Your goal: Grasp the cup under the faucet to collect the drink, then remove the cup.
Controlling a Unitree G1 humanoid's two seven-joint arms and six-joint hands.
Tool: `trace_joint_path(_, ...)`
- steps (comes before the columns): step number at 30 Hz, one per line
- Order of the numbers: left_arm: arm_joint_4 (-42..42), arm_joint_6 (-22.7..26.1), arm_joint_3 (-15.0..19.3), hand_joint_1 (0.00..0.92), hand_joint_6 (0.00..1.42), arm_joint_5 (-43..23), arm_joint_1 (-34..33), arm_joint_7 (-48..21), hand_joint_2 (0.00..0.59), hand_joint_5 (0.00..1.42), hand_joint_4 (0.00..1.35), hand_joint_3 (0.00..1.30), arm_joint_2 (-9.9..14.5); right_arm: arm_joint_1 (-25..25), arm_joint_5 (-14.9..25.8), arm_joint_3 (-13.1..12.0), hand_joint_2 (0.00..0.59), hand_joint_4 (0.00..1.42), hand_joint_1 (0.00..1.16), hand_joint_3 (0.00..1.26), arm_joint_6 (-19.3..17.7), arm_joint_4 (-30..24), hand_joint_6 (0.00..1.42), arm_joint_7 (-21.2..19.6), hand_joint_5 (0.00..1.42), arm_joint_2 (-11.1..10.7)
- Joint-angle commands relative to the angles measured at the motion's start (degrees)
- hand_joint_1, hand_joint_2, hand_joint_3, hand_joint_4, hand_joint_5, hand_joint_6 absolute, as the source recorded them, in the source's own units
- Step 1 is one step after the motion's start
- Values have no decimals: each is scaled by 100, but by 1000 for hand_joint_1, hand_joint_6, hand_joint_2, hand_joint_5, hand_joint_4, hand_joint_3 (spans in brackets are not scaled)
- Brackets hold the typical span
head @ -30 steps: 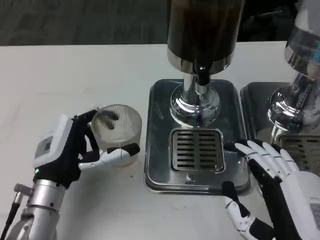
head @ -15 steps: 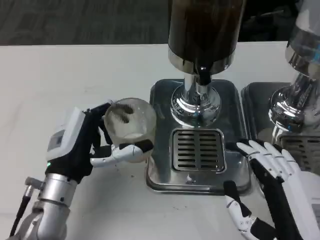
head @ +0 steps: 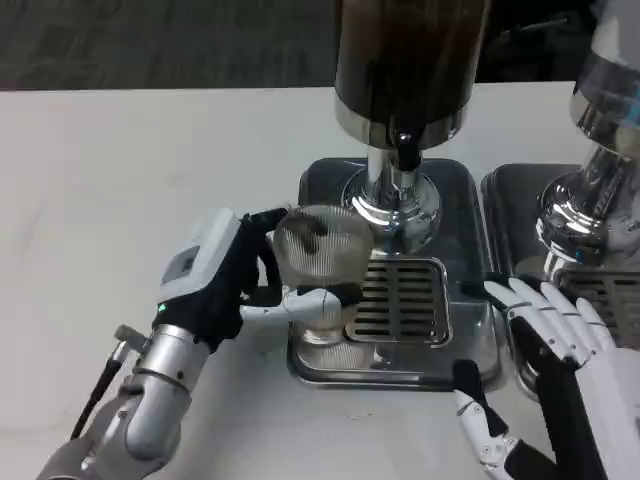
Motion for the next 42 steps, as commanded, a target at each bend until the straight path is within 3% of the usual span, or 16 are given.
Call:
trace_joint_path(1,104,4,-52,548,1217,1,-272,-39,39,990,808,717,-96,128,-45,19,496,187,509,273,-11,-142,84,-110,136,45)
trace_joint_path(12,292,83,-267,516,1182,77,-487,-157,32,963,798,706,-250,329,-130,53,496,187,510,273,37,-302,93,-135,146,164)
trace_joint_path(20,451,186,-453,464,1094,103,-666,-401,54,894,714,646,-377,527,-230,77,496,187,510,273,72,-414,94,-184,147,292)
trace_joint_path(24,561,271,-514,349,881,81,-761,-612,83,734,588,571,-427,607,-248,75,496,187,510,273,91,-440,94,-212,147,334)
trace_joint_path(27,596,328,-541,269,590,91,-799,-740,94,566,521,531,-420,632,-266,100,496,187,510,273,108,-452,94,-216,147,361)
trace_joint_path(30,586,370,-561,224,453,113,-809,-765,100,481,461,484,-404,639,-253,121,496,187,511,273,120,-448,100,-213,147,365)
trace_joint_path(36,525,518,-616,192,278,124,-830,-783,98,354,301,380,-311,640,-213,187,496,187,511,273,136,-429,108,-187,147,386)
trace_joint_path(42,453,551,-637,186,219,149,-826,-700,90,321,256,331,-268,637,-182,197,496,187,511,278,137,-438,111,-156,151,362)
